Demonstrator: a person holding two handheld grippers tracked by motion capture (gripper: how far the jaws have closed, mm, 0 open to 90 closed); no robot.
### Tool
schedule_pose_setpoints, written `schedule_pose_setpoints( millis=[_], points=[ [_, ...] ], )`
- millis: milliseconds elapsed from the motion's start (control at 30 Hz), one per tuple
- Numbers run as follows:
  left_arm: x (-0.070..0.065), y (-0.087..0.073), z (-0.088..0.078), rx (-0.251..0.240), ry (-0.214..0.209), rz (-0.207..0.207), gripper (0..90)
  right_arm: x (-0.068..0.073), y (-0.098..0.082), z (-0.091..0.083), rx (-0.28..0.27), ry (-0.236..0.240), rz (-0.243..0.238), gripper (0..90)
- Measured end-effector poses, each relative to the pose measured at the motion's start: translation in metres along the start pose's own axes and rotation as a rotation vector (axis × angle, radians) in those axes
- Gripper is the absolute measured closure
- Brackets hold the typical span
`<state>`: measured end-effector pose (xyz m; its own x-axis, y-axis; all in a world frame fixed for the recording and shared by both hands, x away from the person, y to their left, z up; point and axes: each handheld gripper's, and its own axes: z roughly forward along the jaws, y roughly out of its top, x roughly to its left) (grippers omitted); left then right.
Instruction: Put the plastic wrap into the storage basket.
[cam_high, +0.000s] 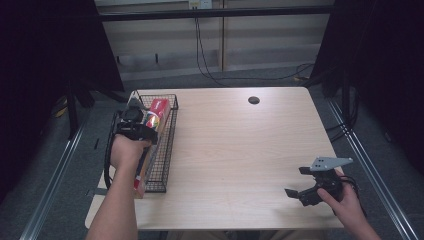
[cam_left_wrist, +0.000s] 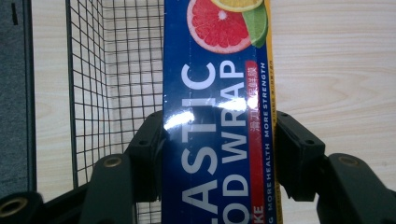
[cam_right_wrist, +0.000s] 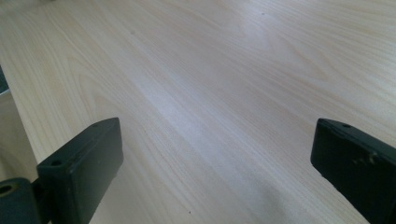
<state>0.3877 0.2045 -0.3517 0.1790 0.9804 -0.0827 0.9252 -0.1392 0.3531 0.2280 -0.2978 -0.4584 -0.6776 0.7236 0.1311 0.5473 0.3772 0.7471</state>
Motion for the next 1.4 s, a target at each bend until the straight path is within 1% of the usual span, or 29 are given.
schedule_pose_setpoints(
  millis=[133,167,233,300,367,400,533,567,700,767,933,1000,1100,1133,1200,1233,1267,1367,1400],
  points=[
    [0.001,0.0,0.002,-0.011,0.007,-0.012,43.2,0.0,0.0,0.0,0.002,0.0,0.001,2.6],
    [0.001,0.0,0.002,-0.009,0.008,-0.01,43.2,0.0,0.0,0.0,0.002,0.001,0.001,2.6],
    [0.002,0.0,0.003,-0.006,0.005,-0.019,43.2,0.0,0.0,0.0,0.001,0.0,0.002,2.5],
    [0.002,0.0,0.004,-0.005,0.011,-0.015,43.1,0.0,0.0,0.0,0.001,0.001,0.001,2.5],
    [0.003,-0.001,0.006,-0.005,0.01,-0.028,43.1,0.0,0.0,0.0,0.003,0.001,0.0,2.5],
    [0.004,-0.001,0.007,-0.002,0.01,-0.022,43.1,0.0,0.0,0.0,0.004,0.002,0.0,2.6],
    [0.005,-0.002,0.011,0.002,0.011,-0.033,43.1,0.0,0.0,0.0,0.003,0.003,-0.002,2.6],
    [0.005,-0.002,0.011,0.001,0.018,-0.031,43.1,0.0,0.0,0.0,0.002,0.004,-0.003,2.6],
    [0.008,-0.003,0.014,-0.003,0.009,-0.052,43.1,0.0,0.0,0.0,0.004,0.003,-0.001,2.5],
    [0.009,-0.003,0.015,-0.006,0.016,-0.061,43.1,0.0,0.0,0.001,0.004,0.005,-0.005,2.6],
    [0.01,-0.004,0.018,-0.001,0.026,-0.069,43.0,0.001,0.0,0.001,0.007,0.009,-0.008,2.6],
    [0.01,-0.004,0.019,-0.001,0.018,-0.072,43.0,0.001,0.0,0.001,0.007,0.01,-0.009,2.5],
    [0.009,-0.004,0.021,0.002,0.024,-0.079,42.9,0.001,0.0,0.001,0.007,0.011,-0.008,2.5],
    [0.01,-0.004,0.021,0.005,0.02,-0.076,42.9,0.001,0.0,0.001,0.008,0.01,-0.009,2.6],
    [0.01,-0.004,0.022,0.003,0.022,-0.092,42.9,0.001,0.0,0.001,0.007,0.011,-0.009,2.5],
    [0.01,-0.004,0.023,0.005,0.024,-0.093,42.9,0.001,0.0,0.001,0.007,0.012,-0.009,2.6],
    [0.01,-0.004,0.023,0.002,0.026,-0.105,42.8,0.001,0.0,0.001,0.008,0.012,-0.009,2.5],
    [0.011,-0.004,0.025,0.006,0.021,-0.103,42.8,0.001,-0.001,0.001,0.013,0.013,-0.013,2.6],
    [0.011,-0.004,0.025,0.007,0.026,-0.108,42.8,0.001,-0.001,0.001,0.014,0.013,-0.016,2.6]
  ],
)
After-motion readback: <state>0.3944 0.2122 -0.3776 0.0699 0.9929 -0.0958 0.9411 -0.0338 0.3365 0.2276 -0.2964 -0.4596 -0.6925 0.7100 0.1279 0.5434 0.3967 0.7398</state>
